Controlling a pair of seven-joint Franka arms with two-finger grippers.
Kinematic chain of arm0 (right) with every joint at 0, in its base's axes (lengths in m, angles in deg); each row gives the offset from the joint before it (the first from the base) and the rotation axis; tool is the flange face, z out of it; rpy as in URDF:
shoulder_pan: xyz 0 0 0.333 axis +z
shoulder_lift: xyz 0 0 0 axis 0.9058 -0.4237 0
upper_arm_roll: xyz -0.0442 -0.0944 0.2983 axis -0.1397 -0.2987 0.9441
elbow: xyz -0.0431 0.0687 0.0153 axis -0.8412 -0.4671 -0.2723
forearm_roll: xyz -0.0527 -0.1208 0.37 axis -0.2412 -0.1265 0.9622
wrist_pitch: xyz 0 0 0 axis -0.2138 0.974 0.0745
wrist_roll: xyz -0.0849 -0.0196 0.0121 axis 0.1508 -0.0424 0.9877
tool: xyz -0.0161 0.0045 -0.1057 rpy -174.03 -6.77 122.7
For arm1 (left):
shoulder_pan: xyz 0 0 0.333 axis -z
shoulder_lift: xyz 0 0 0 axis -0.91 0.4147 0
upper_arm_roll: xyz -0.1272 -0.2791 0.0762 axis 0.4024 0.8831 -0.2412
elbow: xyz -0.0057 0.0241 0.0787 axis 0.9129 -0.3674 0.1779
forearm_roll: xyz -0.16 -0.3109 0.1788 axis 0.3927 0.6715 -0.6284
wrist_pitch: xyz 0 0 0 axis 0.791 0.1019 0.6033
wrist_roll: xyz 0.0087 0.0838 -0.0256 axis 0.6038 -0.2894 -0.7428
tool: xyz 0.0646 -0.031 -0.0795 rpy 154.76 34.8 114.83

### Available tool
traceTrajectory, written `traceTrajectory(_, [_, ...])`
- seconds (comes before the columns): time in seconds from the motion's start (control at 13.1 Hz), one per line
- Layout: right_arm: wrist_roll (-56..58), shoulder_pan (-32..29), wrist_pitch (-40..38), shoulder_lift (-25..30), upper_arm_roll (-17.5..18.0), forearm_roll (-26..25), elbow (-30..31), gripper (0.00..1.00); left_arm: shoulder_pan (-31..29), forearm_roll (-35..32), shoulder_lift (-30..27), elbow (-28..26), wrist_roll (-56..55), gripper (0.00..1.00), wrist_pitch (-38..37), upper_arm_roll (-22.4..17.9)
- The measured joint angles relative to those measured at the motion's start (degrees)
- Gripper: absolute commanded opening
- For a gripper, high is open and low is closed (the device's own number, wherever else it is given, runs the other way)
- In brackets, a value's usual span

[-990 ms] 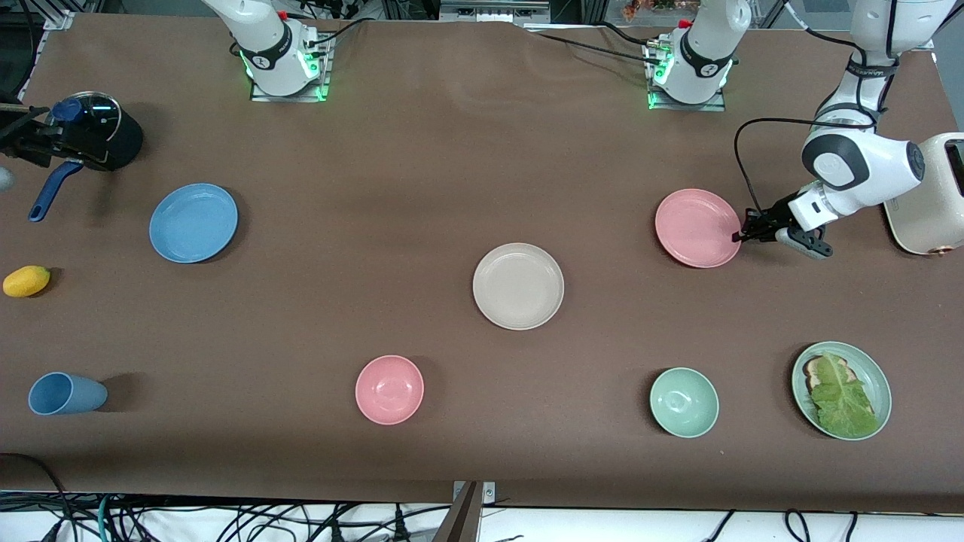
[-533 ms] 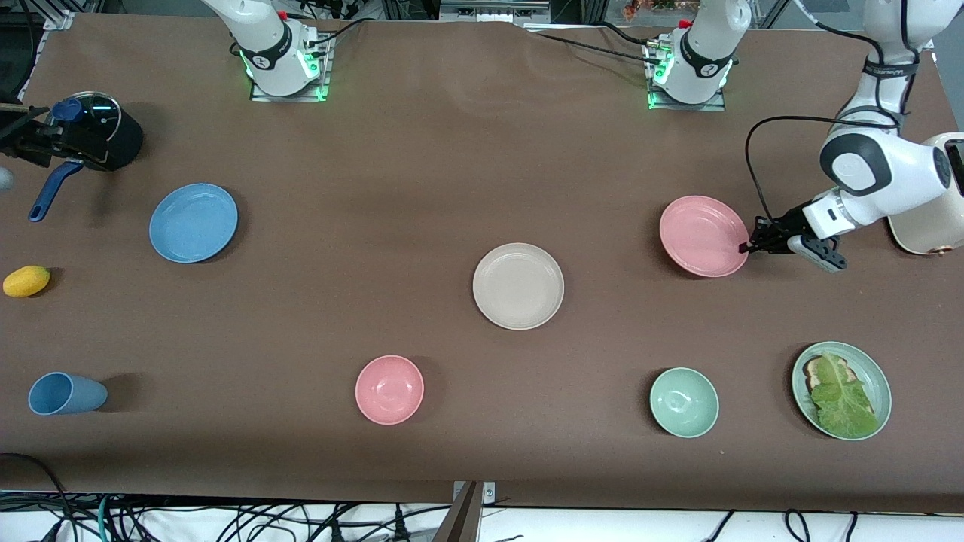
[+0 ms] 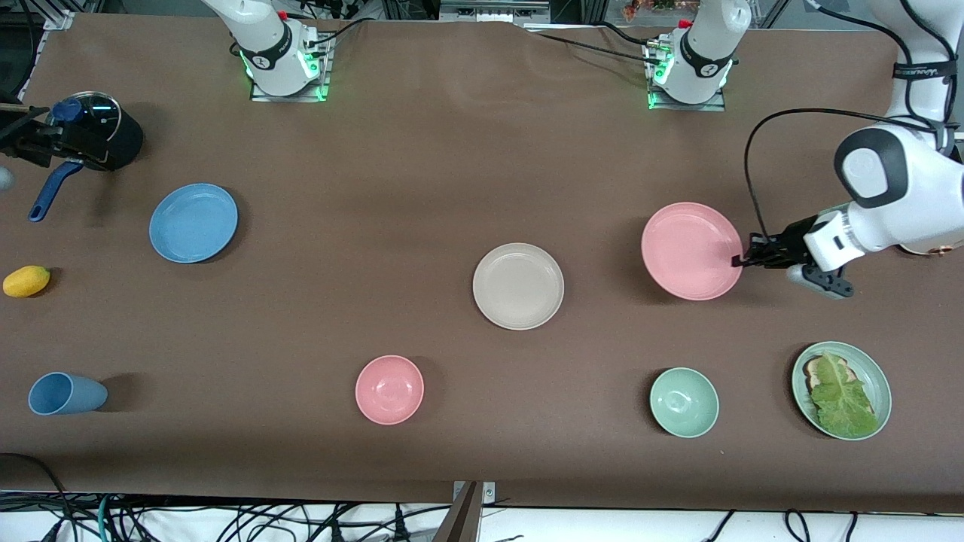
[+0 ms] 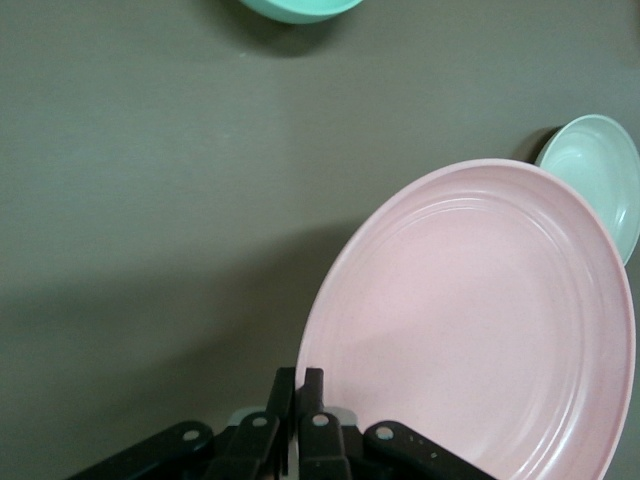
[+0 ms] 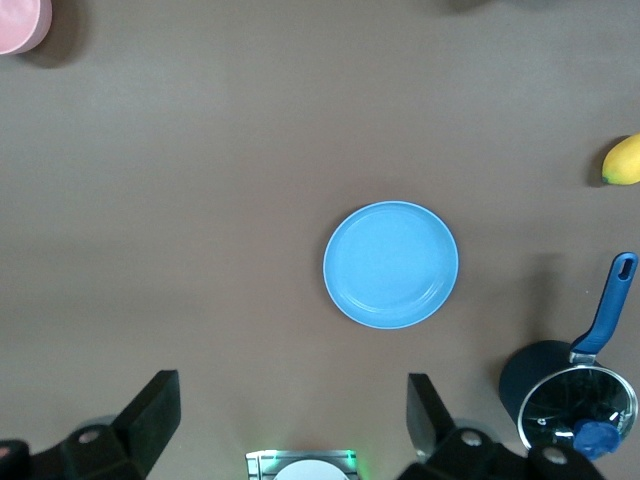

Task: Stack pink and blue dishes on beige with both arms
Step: 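Carry the pink plate with the left gripper onto the beige plate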

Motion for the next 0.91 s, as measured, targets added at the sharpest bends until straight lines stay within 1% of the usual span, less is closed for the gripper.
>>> traceTrajectory(0.38, [0.0,0.0,-0.01,0.0,0.0,0.01,0.0,1.0,9.75,-0.01,0.54,2.76,-17.74,0.0,0.05,0.32])
traceTrajectory(0.61, [0.0,0.0,-0.01,0.0,0.0,0.01,0.0,1.0,14.61,-0.01,2.29,4.65,-25.87,0.0,0.54,0.34])
traceTrajectory(0.91, [0.0,0.0,-0.01,0.0,0.0,0.01,0.0,1.0,20.79,-0.01,5.2,5.27,-33.54,0.0,5.84,0.37])
